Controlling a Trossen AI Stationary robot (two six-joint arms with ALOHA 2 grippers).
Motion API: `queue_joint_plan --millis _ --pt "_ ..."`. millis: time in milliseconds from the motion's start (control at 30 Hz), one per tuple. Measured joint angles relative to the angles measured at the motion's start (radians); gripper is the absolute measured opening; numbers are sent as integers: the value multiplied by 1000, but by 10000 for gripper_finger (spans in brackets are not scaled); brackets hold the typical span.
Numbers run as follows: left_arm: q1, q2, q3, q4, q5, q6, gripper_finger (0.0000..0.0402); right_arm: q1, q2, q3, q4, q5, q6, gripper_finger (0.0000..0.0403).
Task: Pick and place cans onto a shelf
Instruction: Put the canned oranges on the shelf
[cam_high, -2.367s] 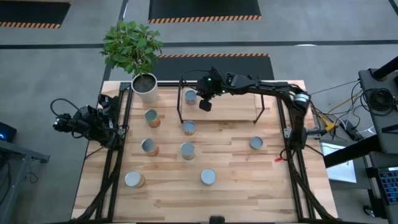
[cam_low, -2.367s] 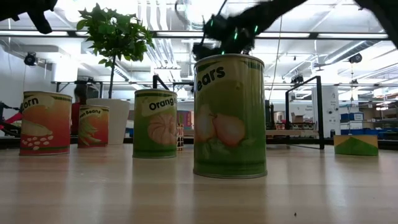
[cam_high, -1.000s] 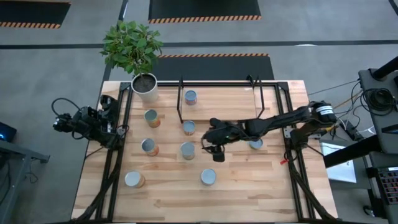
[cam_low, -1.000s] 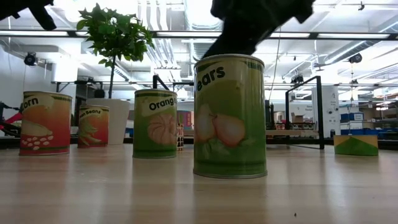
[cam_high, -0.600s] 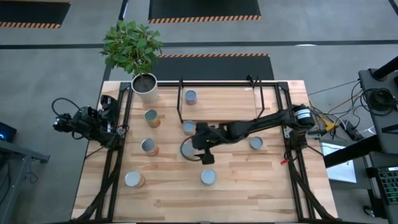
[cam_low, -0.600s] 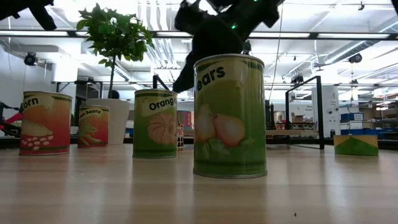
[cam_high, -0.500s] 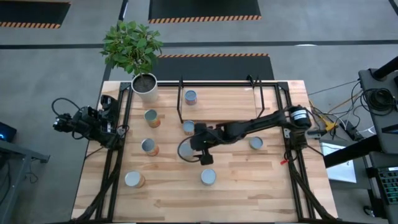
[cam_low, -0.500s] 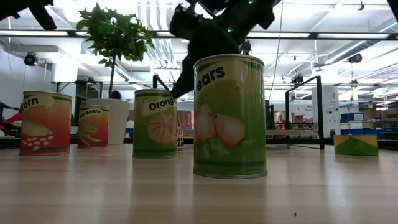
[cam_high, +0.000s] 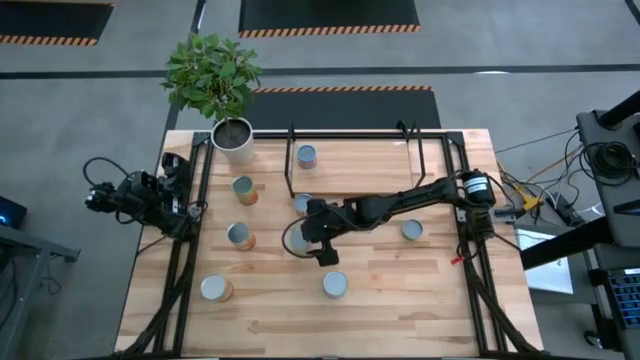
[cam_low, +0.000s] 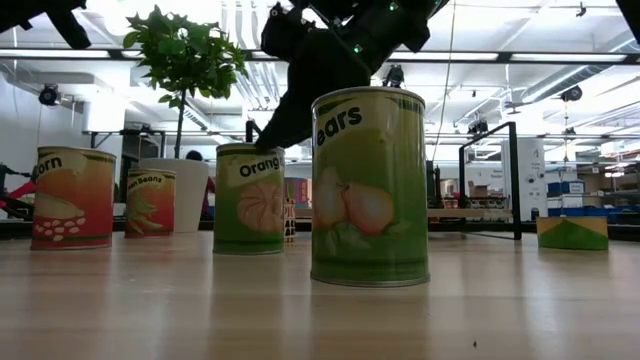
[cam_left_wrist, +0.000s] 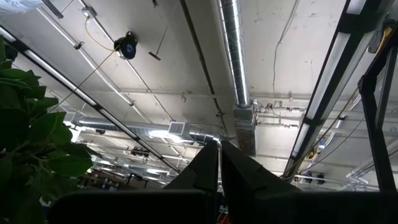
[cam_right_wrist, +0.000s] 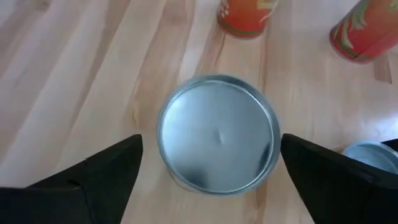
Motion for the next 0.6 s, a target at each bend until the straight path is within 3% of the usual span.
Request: queue_joint_plan --millis 400,600 --pt "0 0 0 0 0 0 0 0 57 -1 60 -21 -14 362" --pt "0 0 0 1 0 0 0 0 57 -1 76 -25 11 310"
